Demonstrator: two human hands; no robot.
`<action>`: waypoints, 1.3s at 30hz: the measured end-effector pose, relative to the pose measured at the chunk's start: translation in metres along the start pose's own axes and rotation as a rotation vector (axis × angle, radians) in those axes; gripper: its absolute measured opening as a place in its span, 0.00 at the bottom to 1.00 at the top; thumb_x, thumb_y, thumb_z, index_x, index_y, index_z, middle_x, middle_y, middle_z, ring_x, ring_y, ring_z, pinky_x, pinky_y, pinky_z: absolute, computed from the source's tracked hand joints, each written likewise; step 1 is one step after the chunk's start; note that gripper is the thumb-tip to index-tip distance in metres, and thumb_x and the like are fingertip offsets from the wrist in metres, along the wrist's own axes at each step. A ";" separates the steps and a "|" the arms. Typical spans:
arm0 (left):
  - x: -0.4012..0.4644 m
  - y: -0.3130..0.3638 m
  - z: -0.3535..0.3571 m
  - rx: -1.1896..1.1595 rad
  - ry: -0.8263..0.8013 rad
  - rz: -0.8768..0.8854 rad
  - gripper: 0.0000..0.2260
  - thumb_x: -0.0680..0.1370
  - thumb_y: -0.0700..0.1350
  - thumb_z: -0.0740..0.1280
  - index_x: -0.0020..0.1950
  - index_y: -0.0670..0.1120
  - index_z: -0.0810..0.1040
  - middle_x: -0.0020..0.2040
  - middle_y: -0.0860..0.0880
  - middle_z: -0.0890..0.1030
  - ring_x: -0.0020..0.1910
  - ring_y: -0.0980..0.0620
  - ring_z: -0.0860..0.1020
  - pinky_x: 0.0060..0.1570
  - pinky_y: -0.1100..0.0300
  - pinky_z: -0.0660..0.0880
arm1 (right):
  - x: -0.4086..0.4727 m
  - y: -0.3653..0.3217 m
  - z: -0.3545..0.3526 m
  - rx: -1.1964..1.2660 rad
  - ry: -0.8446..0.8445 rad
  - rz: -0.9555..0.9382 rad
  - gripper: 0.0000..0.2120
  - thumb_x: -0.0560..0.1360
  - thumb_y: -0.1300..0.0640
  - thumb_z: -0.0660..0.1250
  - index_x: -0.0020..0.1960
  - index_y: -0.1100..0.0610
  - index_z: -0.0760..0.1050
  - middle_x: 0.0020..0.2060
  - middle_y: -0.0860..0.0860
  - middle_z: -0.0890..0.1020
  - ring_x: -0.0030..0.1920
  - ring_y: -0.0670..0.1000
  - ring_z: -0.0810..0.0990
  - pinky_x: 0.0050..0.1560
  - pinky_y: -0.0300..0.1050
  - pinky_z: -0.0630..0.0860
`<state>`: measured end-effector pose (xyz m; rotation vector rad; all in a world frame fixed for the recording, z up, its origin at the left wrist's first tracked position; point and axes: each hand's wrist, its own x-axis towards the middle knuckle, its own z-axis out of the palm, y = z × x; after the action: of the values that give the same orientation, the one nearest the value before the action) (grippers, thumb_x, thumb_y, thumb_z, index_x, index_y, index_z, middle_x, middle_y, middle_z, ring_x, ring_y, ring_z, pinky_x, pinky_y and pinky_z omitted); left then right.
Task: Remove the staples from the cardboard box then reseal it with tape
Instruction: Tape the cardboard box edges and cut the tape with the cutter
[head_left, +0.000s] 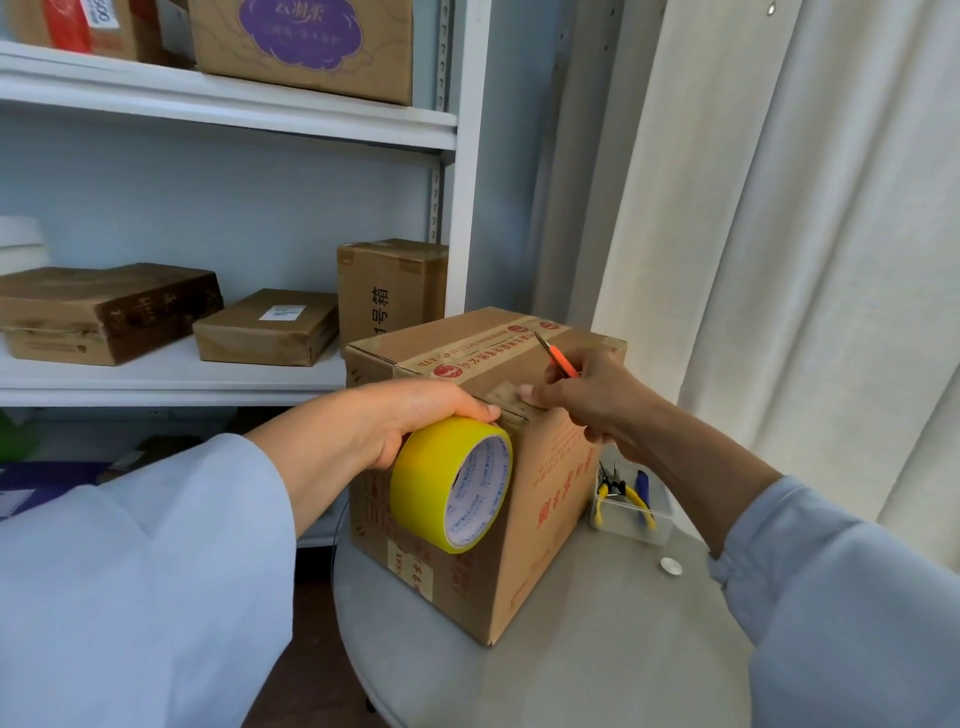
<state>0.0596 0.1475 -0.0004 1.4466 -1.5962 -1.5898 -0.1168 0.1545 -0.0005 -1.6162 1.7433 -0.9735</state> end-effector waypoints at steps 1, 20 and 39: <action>0.001 -0.001 0.000 -0.011 0.001 0.003 0.04 0.75 0.45 0.71 0.46 0.47 0.78 0.34 0.46 0.81 0.32 0.49 0.78 0.34 0.59 0.76 | 0.000 0.001 0.001 -0.002 0.006 0.017 0.07 0.77 0.56 0.68 0.46 0.58 0.72 0.30 0.51 0.68 0.28 0.47 0.64 0.22 0.36 0.62; 0.011 -0.007 -0.003 -0.102 0.022 0.078 0.16 0.73 0.44 0.73 0.60 0.45 0.78 0.49 0.43 0.83 0.43 0.46 0.80 0.44 0.56 0.78 | 0.019 -0.006 -0.002 -0.339 -0.088 0.036 0.30 0.70 0.36 0.68 0.55 0.61 0.74 0.39 0.56 0.77 0.34 0.51 0.74 0.30 0.41 0.70; 0.016 -0.013 0.006 -0.137 0.023 0.108 0.17 0.72 0.44 0.74 0.59 0.45 0.78 0.51 0.42 0.82 0.46 0.44 0.80 0.47 0.53 0.78 | -0.032 0.014 -0.033 0.410 -0.576 0.268 0.20 0.72 0.49 0.62 0.57 0.61 0.75 0.30 0.51 0.70 0.22 0.43 0.60 0.17 0.32 0.55</action>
<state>0.0530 0.1388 -0.0195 1.2806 -1.4957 -1.5823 -0.1480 0.1911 0.0050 -1.2017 1.2260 -0.6021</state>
